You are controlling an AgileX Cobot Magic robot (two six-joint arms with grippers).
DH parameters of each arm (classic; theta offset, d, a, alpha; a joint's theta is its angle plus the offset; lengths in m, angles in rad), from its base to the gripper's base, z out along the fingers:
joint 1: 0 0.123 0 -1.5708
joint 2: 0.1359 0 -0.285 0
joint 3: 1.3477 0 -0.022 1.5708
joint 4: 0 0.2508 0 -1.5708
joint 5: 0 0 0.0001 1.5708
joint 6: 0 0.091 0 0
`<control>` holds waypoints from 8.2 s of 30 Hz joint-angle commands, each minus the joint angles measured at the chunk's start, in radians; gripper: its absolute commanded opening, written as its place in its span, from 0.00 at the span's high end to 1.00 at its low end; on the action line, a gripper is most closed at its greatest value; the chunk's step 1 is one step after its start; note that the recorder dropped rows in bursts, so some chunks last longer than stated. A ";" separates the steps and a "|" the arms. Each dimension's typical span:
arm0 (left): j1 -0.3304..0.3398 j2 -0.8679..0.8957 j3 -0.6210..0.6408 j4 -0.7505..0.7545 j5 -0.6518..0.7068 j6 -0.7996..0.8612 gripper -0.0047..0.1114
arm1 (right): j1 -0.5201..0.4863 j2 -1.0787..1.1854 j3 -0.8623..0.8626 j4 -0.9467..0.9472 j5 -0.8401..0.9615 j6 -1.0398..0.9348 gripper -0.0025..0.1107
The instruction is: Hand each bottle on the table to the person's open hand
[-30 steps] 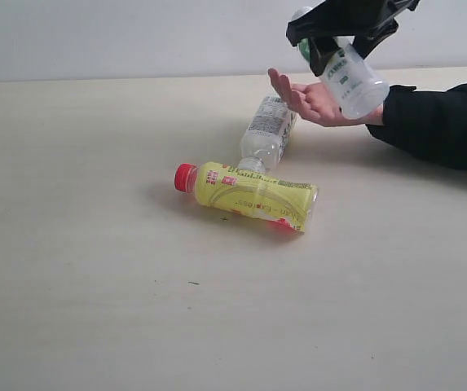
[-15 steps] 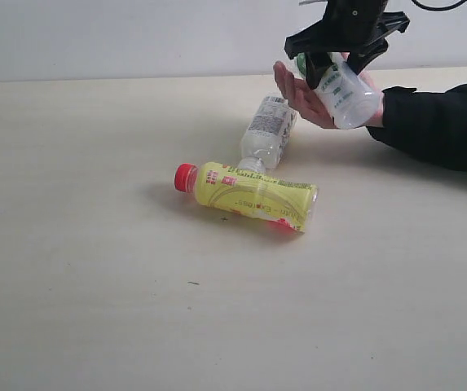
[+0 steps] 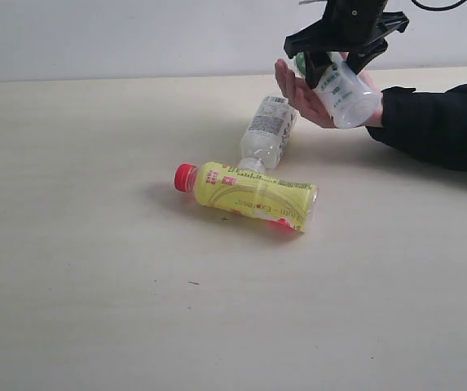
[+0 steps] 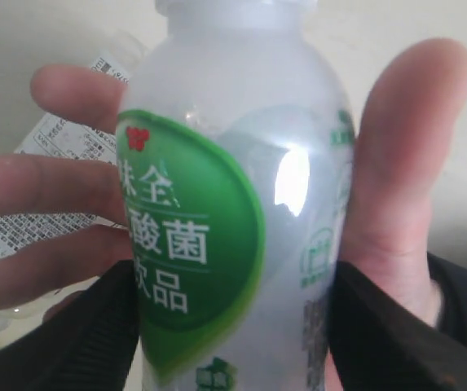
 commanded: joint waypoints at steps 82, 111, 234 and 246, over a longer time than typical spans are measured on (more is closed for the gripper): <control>-0.006 -0.006 0.000 0.005 -0.011 0.001 0.96 | -0.003 -2.279 1.611 0.314 -0.328 -0.224 0.98; -0.006 -0.006 0.000 0.005 -0.011 0.001 0.96 | -0.003 -2.279 1.688 0.340 -0.504 -0.224 0.98; -0.006 -0.006 0.000 0.005 -0.011 0.001 0.96 | 0.288 -0.338 0.651 0.073 -0.348 -0.720 0.34; -0.006 -0.006 0.000 0.005 -0.011 0.001 0.96 | 0.288 -0.273 0.651 0.095 -0.281 -0.720 0.33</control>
